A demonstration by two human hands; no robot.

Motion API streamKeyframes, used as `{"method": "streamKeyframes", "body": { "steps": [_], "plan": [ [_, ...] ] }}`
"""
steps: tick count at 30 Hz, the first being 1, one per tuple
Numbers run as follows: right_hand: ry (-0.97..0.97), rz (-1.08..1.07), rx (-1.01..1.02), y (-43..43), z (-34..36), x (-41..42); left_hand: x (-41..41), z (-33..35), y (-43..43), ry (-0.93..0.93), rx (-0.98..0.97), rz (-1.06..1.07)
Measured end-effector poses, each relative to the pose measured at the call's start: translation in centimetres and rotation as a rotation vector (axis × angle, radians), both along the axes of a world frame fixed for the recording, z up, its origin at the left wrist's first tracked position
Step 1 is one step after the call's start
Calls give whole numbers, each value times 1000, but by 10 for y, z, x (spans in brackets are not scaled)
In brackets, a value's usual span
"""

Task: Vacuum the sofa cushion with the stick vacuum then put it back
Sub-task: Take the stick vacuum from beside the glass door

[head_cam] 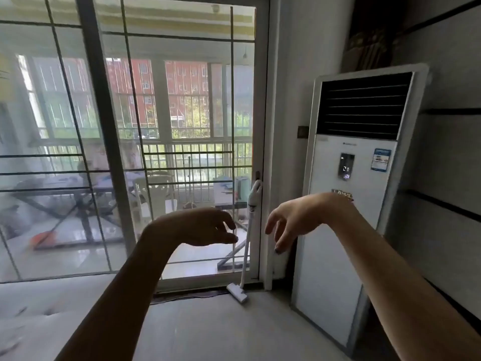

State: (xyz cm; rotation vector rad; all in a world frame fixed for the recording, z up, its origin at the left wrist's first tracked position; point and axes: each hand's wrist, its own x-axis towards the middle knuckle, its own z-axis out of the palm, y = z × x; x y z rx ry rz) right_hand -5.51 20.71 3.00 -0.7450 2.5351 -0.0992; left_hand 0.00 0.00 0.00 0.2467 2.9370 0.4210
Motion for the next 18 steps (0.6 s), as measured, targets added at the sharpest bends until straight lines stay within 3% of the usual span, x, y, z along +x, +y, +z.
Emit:
{"method": "streamKeyframes", "body": {
  "steps": [18],
  "plan": [
    [-41,-6,-30,-64,-33,-214,-207,-20,-62,-54,-25,-14]
  ]
}}
